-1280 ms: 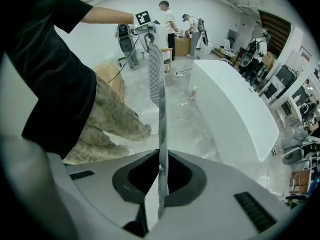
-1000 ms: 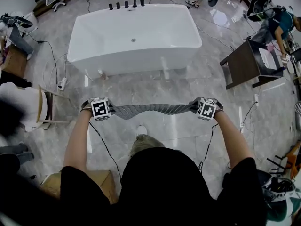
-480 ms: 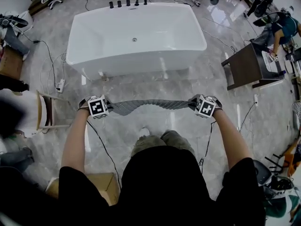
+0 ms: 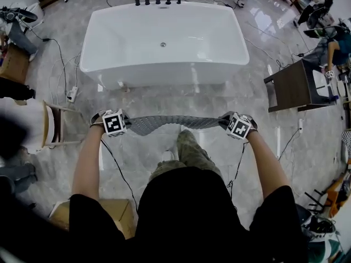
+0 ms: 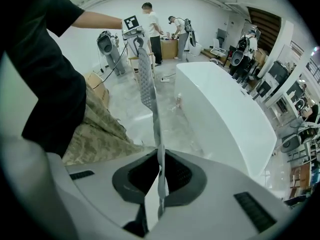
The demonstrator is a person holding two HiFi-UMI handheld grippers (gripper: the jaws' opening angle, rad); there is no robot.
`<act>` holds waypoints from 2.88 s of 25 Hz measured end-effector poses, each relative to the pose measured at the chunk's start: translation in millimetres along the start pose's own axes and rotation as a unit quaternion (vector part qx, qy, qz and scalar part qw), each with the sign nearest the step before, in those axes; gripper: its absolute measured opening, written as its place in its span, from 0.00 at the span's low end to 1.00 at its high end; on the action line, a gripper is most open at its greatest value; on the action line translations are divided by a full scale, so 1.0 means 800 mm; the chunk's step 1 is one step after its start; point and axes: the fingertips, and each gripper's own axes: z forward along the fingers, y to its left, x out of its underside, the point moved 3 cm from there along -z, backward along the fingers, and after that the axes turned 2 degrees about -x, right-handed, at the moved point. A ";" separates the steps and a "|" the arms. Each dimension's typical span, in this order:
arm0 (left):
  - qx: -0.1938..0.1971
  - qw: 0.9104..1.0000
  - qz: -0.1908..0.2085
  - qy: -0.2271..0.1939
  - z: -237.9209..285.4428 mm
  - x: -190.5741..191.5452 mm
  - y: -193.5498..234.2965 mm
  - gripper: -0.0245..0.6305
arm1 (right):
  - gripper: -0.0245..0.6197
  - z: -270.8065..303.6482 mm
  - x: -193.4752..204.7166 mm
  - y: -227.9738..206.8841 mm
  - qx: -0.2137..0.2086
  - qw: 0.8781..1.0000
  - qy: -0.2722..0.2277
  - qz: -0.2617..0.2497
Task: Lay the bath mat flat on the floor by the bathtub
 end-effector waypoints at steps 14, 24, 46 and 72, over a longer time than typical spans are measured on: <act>-0.014 0.995 -0.095 0.011 0.032 -0.026 0.091 0.08 | 0.08 0.043 0.005 -0.140 -0.032 0.999 -0.025 -0.018; -0.012 0.988 -0.154 -0.005 0.084 -0.013 0.117 0.08 | 0.08 0.094 0.014 -0.180 -0.044 0.999 -0.022 0.013; -0.001 0.994 -0.109 -0.009 0.333 0.086 0.206 0.08 | 0.08 0.374 0.065 -0.229 -0.018 0.998 -0.023 0.057; 0.082 0.989 -0.112 0.044 0.613 0.159 0.233 0.08 | 0.08 0.668 0.182 -0.216 -0.130 0.990 0.004 0.064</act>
